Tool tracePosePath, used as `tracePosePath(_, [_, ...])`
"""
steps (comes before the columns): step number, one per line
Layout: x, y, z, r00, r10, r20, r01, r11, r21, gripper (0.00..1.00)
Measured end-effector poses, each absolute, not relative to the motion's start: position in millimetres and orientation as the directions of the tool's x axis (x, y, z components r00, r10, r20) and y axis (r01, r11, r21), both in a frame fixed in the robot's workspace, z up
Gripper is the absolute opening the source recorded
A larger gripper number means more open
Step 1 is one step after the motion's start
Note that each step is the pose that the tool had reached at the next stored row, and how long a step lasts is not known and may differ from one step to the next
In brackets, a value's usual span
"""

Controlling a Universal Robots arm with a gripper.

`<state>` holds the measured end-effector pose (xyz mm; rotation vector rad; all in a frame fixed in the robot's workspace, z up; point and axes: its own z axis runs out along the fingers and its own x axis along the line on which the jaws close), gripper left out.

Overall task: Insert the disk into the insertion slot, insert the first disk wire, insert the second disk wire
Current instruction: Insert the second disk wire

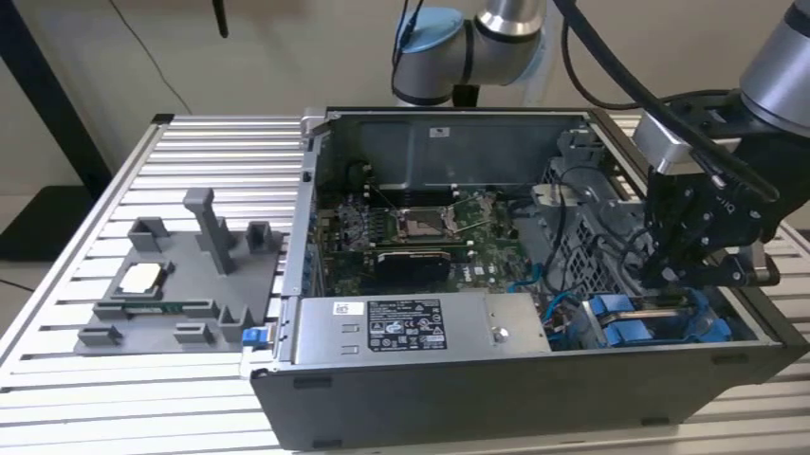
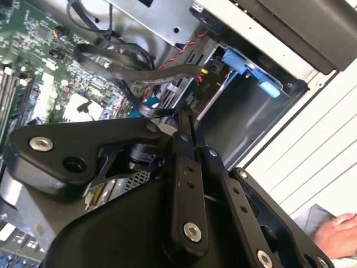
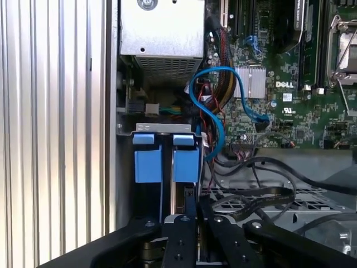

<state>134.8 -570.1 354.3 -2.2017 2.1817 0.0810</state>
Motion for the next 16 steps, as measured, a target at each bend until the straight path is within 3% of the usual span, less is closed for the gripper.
tracePosePath(4, [130.5, -570.0, 357.6, 0.009, -0.995, -0.097, -1.0, -0.01, 0.007, 0.16])
tracePosePath(7, [128.0, -570.0, 359.7, 0.009, -0.992, -0.122, -1.0, -0.01, 0.006, 0.24])
tracePosePath(8, [127.6, -570.0, 360.2, 0.009, -0.991, -0.132, -1.0, -0.01, 0.006, 0.3])
tracePosePath(14, [127.1, -570.1, 360.3, 0.01, -0.972, -0.235, -1.0, -0.01, -0.001, 0.3])
tracePosePath(16, [127.1, -570.2, 360.8, 0.01, -0.967, -0.253, -1.0, -0.01, -0.001, 0.3])
